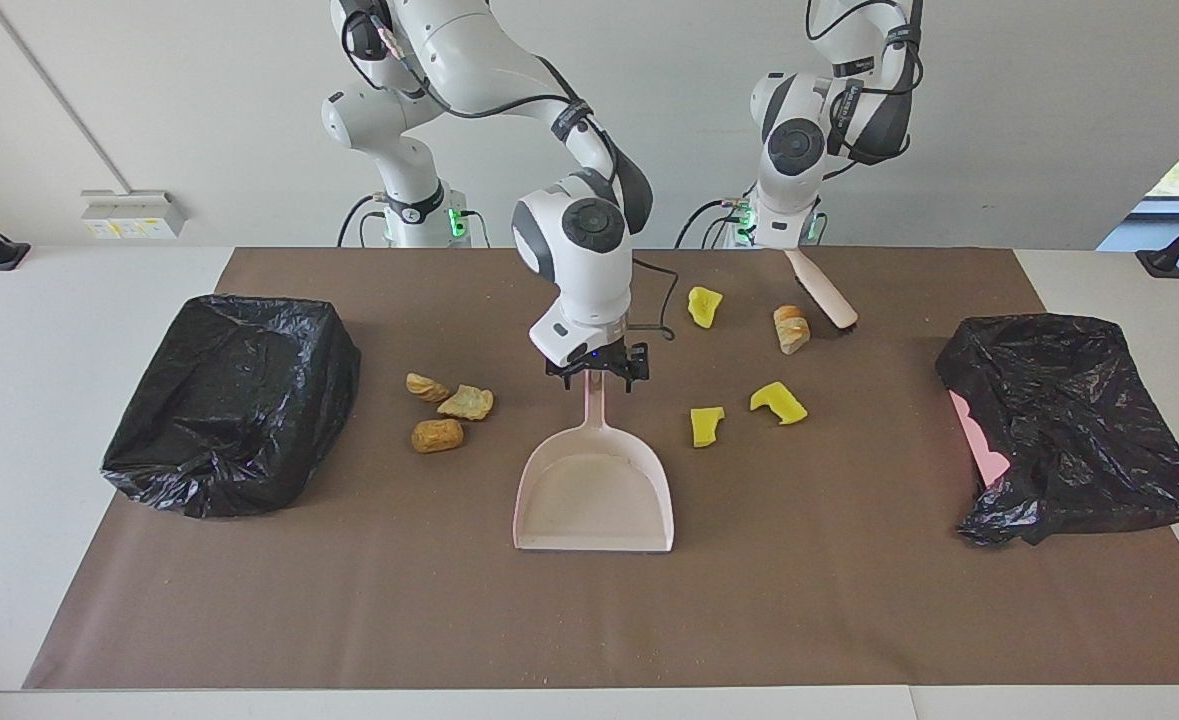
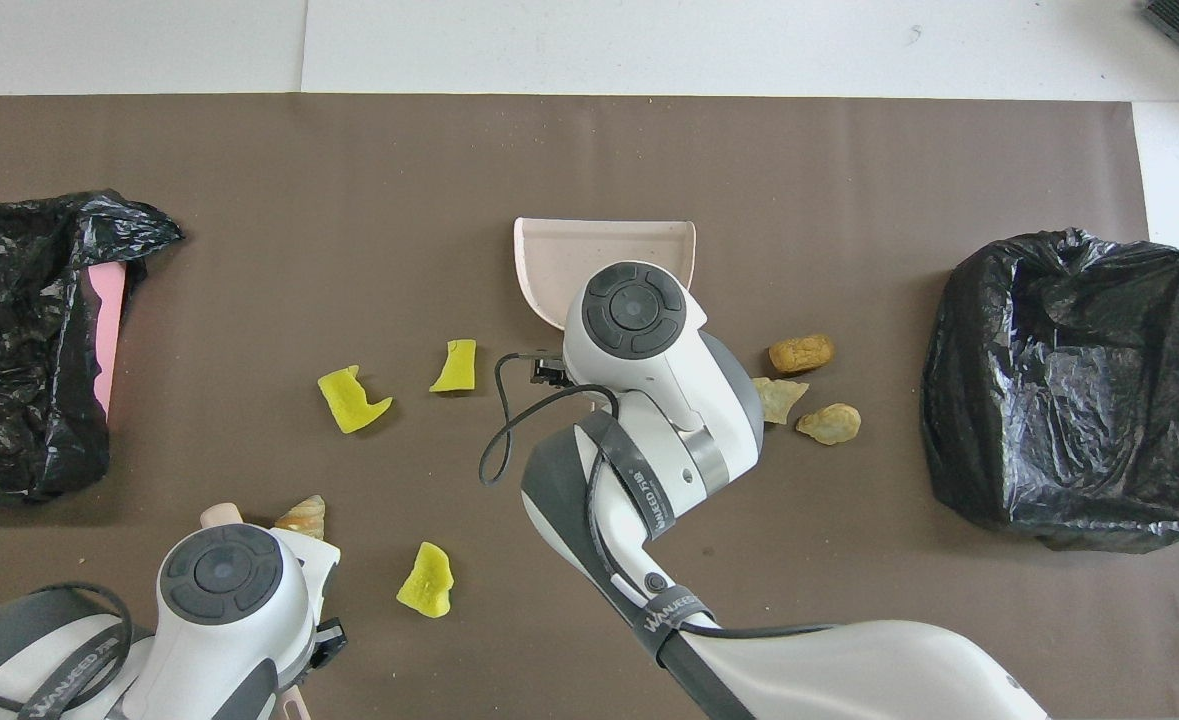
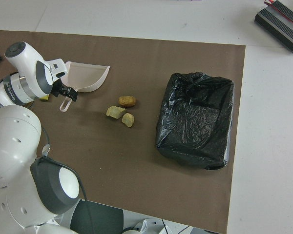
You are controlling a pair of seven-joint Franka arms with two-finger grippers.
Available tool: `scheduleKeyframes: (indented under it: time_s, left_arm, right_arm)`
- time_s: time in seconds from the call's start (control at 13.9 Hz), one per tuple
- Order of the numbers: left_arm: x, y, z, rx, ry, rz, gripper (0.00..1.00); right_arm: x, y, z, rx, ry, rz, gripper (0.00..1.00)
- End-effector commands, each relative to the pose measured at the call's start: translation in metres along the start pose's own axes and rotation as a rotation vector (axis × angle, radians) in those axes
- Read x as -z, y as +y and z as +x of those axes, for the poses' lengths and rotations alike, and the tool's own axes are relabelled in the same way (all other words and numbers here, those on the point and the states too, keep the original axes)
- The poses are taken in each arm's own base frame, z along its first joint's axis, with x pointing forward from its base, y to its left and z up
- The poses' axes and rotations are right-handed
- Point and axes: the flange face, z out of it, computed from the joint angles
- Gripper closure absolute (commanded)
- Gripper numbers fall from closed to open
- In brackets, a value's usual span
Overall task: Sweep and dump trash in bin
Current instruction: 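Grasp the beige dustpan with the right gripper while the left gripper lifts the brush, then carry the dustpan toward the sponge pieces while the left gripper positions the brush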
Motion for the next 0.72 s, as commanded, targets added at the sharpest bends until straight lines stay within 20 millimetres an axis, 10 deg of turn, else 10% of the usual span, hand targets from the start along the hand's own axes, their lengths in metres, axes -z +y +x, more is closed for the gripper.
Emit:
scheduleKeyframes:
  time_s: [0.0,0.14,0.22,0.36,0.65]
  left_arm:
    - [0.002,0.015,-0.001,-0.026,0.013,-0.105,1.00]
    - [0.008,0.029,-0.006,-0.089,0.027,-0.184,1.00]
    - [0.011,0.039,-0.007,-0.122,0.041,-0.209,1.00]
    - [0.019,0.050,-0.009,-0.145,0.034,-0.261,1.00]
    - [0.046,0.065,-0.010,-0.196,0.029,-0.281,1.00]
  right_arm:
    - [-0.001,0.002,0.006,-0.020,0.001,0.006,0.00]
    - [-0.001,0.002,0.006,-0.013,0.003,-0.003,0.01]
    - [-0.001,0.003,0.006,-0.015,0.001,0.000,0.20]
    - [-0.001,0.004,0.006,-0.014,-0.003,0.001,0.92]
    - [0.000,0.003,0.007,-0.016,0.000,0.002,1.00]
